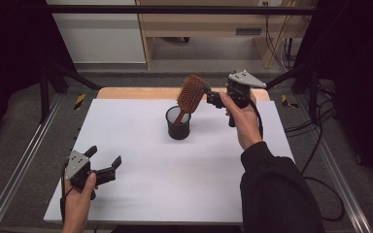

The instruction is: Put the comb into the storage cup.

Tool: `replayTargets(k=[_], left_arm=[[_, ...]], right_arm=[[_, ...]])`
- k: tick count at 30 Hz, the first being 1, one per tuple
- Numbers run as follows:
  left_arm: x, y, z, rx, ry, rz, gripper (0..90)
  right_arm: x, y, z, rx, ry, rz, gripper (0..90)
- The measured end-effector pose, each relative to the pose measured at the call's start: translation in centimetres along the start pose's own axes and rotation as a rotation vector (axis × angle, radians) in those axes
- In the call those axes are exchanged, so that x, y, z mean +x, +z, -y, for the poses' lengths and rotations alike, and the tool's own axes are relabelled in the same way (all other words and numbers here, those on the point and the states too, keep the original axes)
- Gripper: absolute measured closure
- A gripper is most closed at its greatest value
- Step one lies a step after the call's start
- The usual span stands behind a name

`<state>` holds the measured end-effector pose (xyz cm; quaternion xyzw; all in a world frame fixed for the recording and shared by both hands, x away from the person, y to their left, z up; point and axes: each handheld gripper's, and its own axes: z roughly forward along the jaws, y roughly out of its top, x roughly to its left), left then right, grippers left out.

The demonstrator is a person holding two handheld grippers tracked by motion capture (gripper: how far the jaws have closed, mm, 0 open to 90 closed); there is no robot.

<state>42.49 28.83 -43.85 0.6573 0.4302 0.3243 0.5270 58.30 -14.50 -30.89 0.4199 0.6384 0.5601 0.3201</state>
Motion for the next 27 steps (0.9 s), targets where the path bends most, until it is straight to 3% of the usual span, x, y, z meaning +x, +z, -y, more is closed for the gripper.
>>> replayTargets(k=[11,20,27], left_arm=[[0.1,-0.1,0.0,-0.005,-0.004,-0.002,2.9],[0.2,-0.2,0.0,-0.013,-0.007,-0.006,2.9],[0.4,-0.3,-0.1,-0.024,-0.011,-0.011,2.9]], right_arm=[[-0.3,-0.8,-0.3,-0.014,-0.032,-0.005,5.8],[-0.5,-1.6,-0.6,-0.074,-0.089,-0.012,5.6],[-0.8,-2.3,-0.8,-0.104,-0.105,-0.017,6.1]])
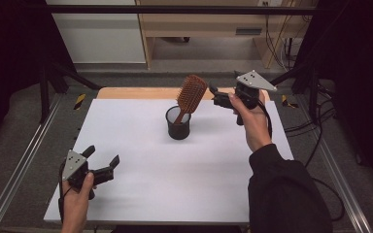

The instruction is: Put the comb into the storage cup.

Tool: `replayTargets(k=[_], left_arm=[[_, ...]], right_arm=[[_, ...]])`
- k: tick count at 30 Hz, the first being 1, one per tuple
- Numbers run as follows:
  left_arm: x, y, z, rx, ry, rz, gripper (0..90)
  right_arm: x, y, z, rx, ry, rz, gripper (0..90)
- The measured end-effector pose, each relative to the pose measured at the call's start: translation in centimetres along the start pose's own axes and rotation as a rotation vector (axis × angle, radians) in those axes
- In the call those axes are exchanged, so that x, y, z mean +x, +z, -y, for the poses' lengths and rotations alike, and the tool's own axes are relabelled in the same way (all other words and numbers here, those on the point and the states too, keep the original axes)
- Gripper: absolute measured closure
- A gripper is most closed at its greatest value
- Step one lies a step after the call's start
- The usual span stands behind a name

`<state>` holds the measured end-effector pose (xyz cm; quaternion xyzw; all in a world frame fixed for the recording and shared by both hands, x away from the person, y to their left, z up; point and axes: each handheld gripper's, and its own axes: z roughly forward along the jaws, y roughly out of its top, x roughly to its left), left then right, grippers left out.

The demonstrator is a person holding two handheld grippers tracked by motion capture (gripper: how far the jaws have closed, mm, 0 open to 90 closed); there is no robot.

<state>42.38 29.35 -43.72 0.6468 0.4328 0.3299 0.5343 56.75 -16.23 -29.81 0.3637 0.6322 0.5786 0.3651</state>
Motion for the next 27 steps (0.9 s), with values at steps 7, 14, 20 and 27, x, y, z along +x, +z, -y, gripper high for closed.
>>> replayTargets(k=[7,14,20,27], left_arm=[[0.3,-0.3,-0.1,-0.023,-0.005,0.003,2.7],[0.8,-0.6,-0.2,-0.037,-0.021,-0.001,2.0],[1.0,-1.1,-0.1,-0.055,-0.03,0.002,1.7],[1.7,-1.9,-0.1,-0.087,-0.026,-0.008,2.1]], right_arm=[[-0.7,-0.9,-0.1,-0.005,-0.003,-0.004,5.3],[-1.3,-2.2,-0.2,-0.014,0.0,-0.005,3.4],[-1.9,-3.6,-0.1,-0.02,-0.008,-0.001,3.8],[-2.8,-5.6,0.5,-0.019,0.005,-0.013,3.6]])
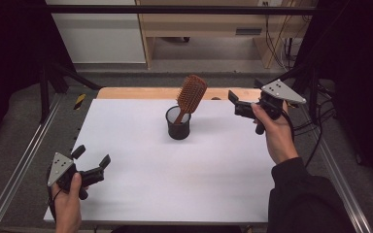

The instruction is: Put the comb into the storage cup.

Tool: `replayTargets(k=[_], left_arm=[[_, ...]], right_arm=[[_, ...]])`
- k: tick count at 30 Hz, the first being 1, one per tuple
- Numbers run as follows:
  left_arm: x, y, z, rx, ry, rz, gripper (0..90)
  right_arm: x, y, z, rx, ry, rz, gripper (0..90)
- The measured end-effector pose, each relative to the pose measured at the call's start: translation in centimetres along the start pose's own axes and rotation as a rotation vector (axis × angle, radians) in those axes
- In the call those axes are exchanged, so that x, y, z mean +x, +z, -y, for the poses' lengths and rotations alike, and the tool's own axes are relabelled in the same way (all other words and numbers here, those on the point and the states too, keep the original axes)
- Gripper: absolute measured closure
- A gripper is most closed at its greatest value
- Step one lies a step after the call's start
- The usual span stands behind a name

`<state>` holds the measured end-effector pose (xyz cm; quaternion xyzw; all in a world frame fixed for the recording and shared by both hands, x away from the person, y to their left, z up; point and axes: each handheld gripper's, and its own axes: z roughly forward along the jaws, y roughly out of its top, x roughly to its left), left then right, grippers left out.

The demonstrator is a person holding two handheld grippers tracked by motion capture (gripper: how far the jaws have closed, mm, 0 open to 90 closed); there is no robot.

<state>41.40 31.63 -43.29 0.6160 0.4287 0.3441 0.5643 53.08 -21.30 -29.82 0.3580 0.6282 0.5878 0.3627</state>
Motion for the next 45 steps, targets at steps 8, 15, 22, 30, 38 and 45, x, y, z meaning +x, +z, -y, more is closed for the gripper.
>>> replayTargets(k=[8,15,22,30,38,45], left_arm=[[0.6,-0.6,0.6,-0.012,-0.012,-0.051,4.0],[0.7,-0.6,0.5,-0.014,-0.017,-0.04,3.9],[0.7,-0.5,0.5,-0.02,-0.019,-0.025,3.5],[1.0,-0.5,0.5,-0.022,-0.035,-0.03,3.5],[0.9,-0.5,0.5,-0.023,-0.035,-0.024,3.5],[0.9,-0.5,0.5,-0.02,-0.034,-0.024,3.5]], right_arm=[[-1.3,-3.0,0.7,-0.012,0.01,0.019,4.0],[-2.5,-5.9,1.4,-0.03,0.027,0.041,3.8],[-3.3,-7.8,2.0,-0.043,0.04,0.062,3.6],[-3.3,-8.7,3.1,-0.029,0.041,0.062,3.0],[-3.1,-9.7,4.1,-0.011,0.033,0.062,2.9],[-2.5,-10.5,5.2,0.014,0.026,0.06,2.9]])
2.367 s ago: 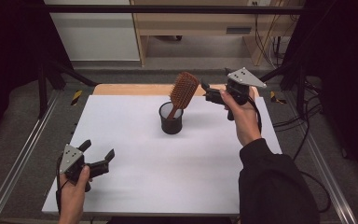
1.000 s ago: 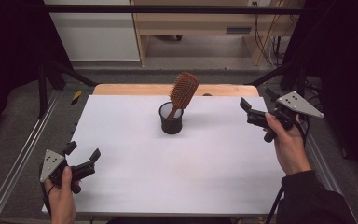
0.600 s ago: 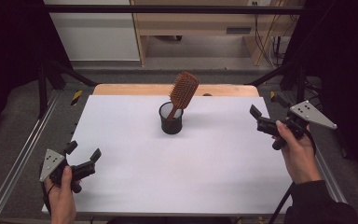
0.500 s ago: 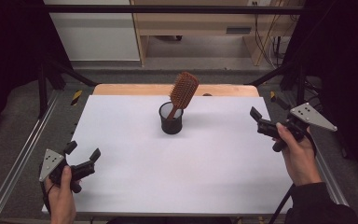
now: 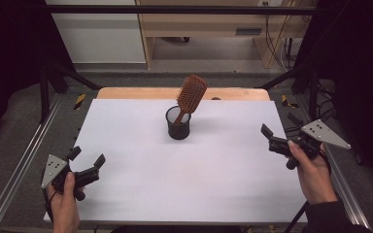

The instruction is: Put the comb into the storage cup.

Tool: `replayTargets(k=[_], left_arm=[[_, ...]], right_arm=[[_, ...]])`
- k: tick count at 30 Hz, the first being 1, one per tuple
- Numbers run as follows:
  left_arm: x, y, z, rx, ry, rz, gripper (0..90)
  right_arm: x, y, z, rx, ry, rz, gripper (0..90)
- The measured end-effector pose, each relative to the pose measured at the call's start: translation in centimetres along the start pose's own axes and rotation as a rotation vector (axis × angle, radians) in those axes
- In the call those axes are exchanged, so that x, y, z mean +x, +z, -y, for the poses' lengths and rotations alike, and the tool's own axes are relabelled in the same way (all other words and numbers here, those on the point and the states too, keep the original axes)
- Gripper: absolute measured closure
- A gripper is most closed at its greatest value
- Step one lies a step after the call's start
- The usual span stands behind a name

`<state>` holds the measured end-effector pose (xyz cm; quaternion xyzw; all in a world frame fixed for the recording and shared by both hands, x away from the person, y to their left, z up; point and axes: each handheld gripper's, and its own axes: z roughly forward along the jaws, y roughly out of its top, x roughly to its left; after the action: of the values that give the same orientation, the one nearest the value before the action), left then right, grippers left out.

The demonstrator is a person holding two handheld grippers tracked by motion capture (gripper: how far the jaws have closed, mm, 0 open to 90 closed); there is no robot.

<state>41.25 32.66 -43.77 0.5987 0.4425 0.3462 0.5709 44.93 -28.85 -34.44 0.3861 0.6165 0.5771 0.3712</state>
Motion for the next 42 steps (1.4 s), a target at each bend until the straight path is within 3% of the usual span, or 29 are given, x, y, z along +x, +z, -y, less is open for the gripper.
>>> replayTargets(k=[15,26,42], left_arm=[[0.1,0.0,0.0,-0.005,0.005,-0.008,3.5],[-0.1,0.0,0.0,-0.007,0.016,0.013,3.5],[-0.6,-0.9,-0.1,-0.004,0.028,0.027,3.7]], right_arm=[[0.4,-1.3,3.2,0.033,0.019,-0.013,3.1],[0.7,-2.0,5.6,0.059,0.044,-0.019,3.2],[2.1,-2.5,8.2,0.09,0.031,-0.057,3.0]])
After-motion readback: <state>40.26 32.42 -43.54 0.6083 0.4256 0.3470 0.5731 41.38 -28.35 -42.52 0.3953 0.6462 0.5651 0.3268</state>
